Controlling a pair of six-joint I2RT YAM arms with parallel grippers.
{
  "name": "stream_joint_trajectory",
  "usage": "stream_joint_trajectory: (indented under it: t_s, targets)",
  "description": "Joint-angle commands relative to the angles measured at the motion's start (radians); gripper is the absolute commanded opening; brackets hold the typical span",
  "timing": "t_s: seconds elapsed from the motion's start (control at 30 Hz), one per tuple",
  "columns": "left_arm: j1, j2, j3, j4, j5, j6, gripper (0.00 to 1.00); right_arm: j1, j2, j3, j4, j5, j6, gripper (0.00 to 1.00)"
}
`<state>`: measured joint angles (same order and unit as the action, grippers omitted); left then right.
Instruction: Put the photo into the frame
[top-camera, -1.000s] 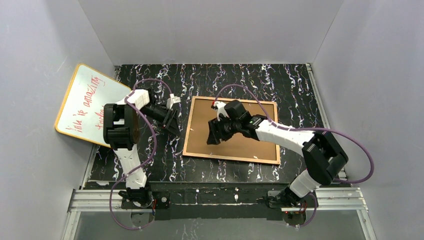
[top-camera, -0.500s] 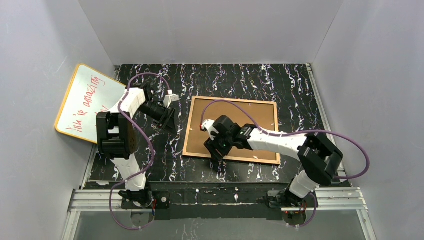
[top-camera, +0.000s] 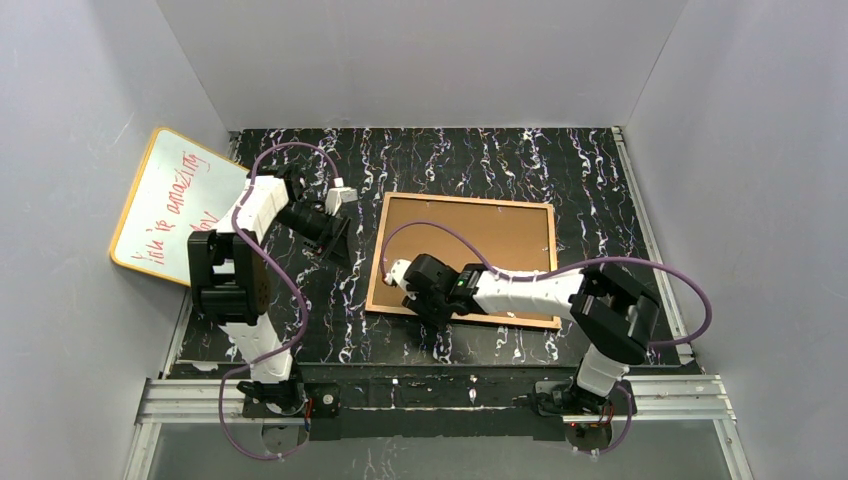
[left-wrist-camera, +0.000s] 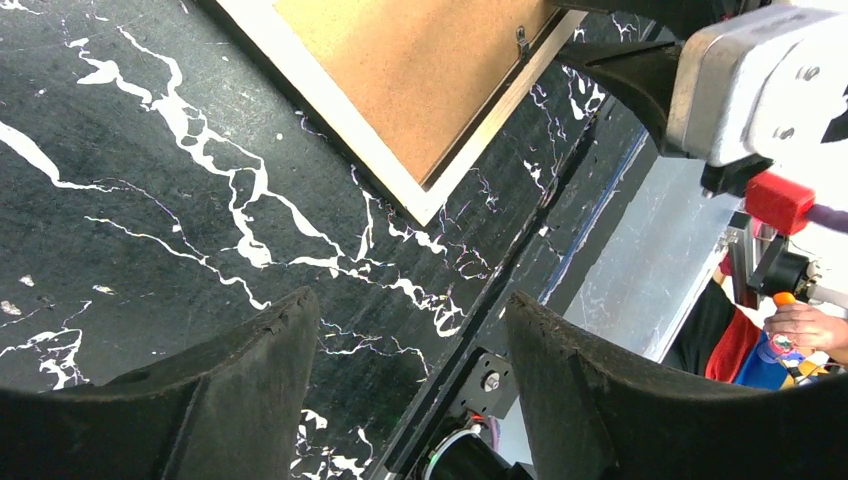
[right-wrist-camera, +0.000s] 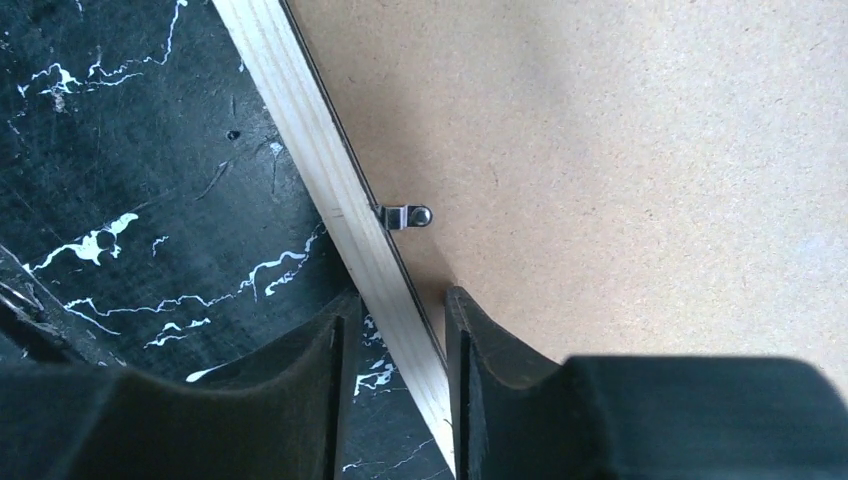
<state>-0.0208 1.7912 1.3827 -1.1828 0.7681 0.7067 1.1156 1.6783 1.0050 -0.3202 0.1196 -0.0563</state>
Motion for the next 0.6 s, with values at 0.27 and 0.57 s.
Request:
stream_joint_trajectory:
  t_s: [0.27,0.57]
  targets:
    - [0.006,-0.2,-0.118,0.09,-0.055,0.131,0.78,0.045,0.037,0.115,-0.018,0.135,-0.034,0.12]
    - [0.005,-0.68,-0.42,0.323,-0.068,0.486,0.93,-0.017,0.003,0.33,-0.009,-0.049,-0.015,0.04]
